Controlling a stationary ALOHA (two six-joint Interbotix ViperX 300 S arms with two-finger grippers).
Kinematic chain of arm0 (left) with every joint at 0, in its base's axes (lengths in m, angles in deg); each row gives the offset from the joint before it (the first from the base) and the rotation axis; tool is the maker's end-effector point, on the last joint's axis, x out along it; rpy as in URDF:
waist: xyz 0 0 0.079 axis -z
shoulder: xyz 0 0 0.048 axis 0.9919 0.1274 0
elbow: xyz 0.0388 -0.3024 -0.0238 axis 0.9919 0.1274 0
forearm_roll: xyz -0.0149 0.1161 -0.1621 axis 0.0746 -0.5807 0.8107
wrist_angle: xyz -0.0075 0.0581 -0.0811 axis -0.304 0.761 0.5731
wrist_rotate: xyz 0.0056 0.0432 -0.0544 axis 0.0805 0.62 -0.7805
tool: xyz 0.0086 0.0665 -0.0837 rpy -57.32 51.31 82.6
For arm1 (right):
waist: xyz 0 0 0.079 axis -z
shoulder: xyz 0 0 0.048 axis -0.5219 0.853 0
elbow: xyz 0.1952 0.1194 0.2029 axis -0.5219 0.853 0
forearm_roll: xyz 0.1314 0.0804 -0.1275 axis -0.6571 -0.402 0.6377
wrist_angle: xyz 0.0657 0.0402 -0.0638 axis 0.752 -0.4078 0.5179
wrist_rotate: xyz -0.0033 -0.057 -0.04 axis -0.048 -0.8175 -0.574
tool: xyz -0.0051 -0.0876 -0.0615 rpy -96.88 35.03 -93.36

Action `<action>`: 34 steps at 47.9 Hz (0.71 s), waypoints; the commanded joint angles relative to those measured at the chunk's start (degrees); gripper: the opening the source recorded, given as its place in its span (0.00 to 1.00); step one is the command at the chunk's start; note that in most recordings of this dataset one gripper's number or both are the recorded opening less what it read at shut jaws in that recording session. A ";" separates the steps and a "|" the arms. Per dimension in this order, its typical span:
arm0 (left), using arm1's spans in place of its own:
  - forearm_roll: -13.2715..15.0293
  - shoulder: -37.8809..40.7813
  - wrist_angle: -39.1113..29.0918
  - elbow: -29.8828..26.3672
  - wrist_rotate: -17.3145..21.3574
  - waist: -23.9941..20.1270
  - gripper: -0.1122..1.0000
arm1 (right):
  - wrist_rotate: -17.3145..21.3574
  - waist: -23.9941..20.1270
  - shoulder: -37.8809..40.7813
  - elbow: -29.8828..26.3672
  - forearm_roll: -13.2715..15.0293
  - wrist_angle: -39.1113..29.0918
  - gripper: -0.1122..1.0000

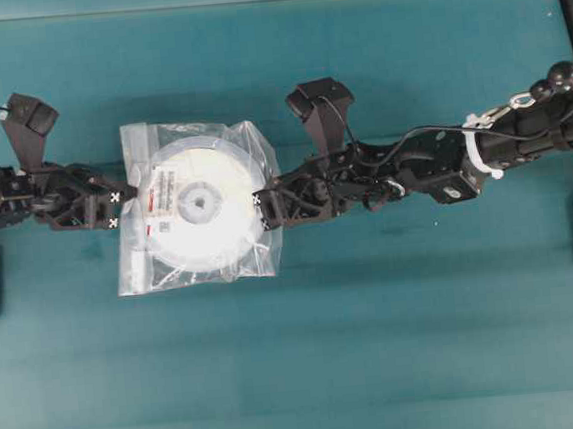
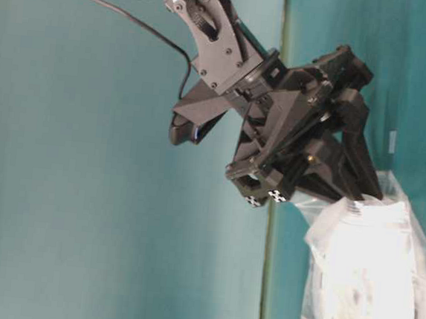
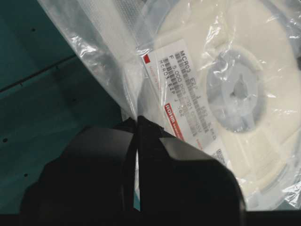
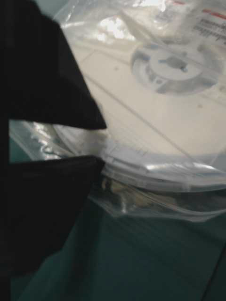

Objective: Take out the reel from the clear zip bag.
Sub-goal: 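Reach the right gripper into the bag opening toward the white reel, then grip the reel rim with the right gripper and pull it rightward out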

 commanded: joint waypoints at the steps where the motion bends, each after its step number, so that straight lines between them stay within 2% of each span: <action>1: -0.18 -0.35 0.26 -0.44 0.18 0.18 0.09 | 0.53 -0.35 -0.26 -0.09 -0.88 0.88 0.24; 12: -0.18 -0.35 0.26 -0.35 0.18 0.09 0.09 | 0.62 -0.79 -0.79 1.23 -2.02 1.67 0.17; 19: -0.18 -0.35 0.26 -0.35 0.09 0.18 0.09 | 0.62 -1.14 -1.67 3.08 -3.08 2.64 0.17; 34: -0.18 -0.35 -0.09 -0.18 0.09 0.09 0.09 | 0.62 -1.14 -6.50 10.55 -4.39 5.89 0.17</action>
